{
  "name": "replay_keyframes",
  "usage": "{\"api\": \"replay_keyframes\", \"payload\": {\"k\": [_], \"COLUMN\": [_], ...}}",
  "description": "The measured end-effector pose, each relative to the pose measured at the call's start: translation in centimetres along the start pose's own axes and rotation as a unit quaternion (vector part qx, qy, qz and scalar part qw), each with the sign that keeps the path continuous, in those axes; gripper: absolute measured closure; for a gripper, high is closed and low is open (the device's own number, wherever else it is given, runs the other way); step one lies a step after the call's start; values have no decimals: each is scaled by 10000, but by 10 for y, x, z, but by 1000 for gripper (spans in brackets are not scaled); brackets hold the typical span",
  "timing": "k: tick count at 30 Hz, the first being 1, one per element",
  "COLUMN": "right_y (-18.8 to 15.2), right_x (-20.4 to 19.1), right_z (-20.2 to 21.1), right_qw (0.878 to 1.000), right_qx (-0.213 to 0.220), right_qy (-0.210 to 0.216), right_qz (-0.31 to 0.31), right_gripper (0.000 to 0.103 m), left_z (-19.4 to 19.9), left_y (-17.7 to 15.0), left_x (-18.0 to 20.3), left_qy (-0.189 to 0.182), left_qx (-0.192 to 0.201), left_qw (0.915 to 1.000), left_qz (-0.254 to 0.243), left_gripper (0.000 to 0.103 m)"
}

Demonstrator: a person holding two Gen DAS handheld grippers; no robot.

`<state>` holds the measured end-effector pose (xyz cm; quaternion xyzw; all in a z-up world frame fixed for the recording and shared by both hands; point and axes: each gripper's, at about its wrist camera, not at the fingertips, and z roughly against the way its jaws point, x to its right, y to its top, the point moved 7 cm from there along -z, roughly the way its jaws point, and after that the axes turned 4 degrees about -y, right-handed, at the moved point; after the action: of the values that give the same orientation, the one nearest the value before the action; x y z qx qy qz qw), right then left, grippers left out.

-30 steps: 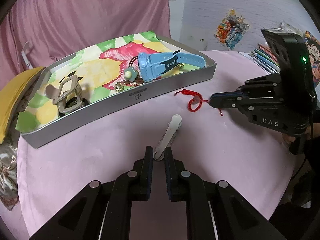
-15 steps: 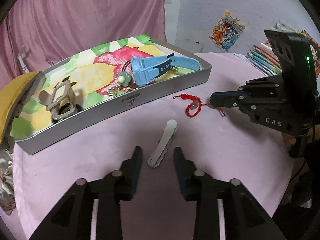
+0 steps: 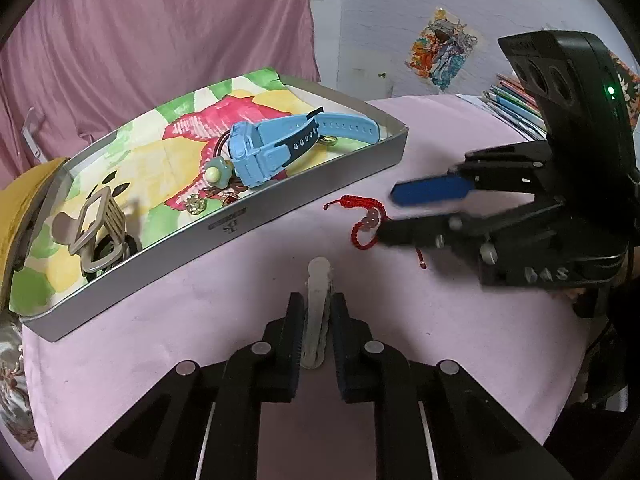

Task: Organize jewelry
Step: 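Grasp the white hair clip with the left tool while the right tool grasps the red beaded bracelet, then carry the white clip and red bracelet into the tray and open both tools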

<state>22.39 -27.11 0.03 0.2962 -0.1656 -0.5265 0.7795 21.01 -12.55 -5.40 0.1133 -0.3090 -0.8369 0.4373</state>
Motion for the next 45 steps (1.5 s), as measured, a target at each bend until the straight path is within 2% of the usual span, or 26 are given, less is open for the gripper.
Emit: {"api": "replay_keyframes", "payload": {"k": [9,10,12,20,30,45], "right_y": [7,8,7,7,9,32], "right_x": [-8,-9,-8,-11,-10,-11], "right_z": [-15,-15,-13,-4,9,48], "right_qw": [9996,9996,9997,9993,9988,9938], "right_qx": [-202,-197,-182,-14,284,1049], "right_qy": [-24,-44,-72,-233,-308,-348], "right_qz": [171,178,177,306,249,77], "right_gripper": [59,61,76,95,95,95], "left_z": [6,7,8,8,19,39], "left_y": [-7,-7,-9,-9,-4,13], "left_x": [-21,-24,-27,-31,-34,-37], "left_qy": [196,207,209,187,270,395], "left_qx": [31,39,53,121,406,926], "left_qw": [9989,9987,9984,9973,9952,9903], "left_qz": [420,470,531,697,853,955], "left_gripper": [91,91,91,92,92,92]}}
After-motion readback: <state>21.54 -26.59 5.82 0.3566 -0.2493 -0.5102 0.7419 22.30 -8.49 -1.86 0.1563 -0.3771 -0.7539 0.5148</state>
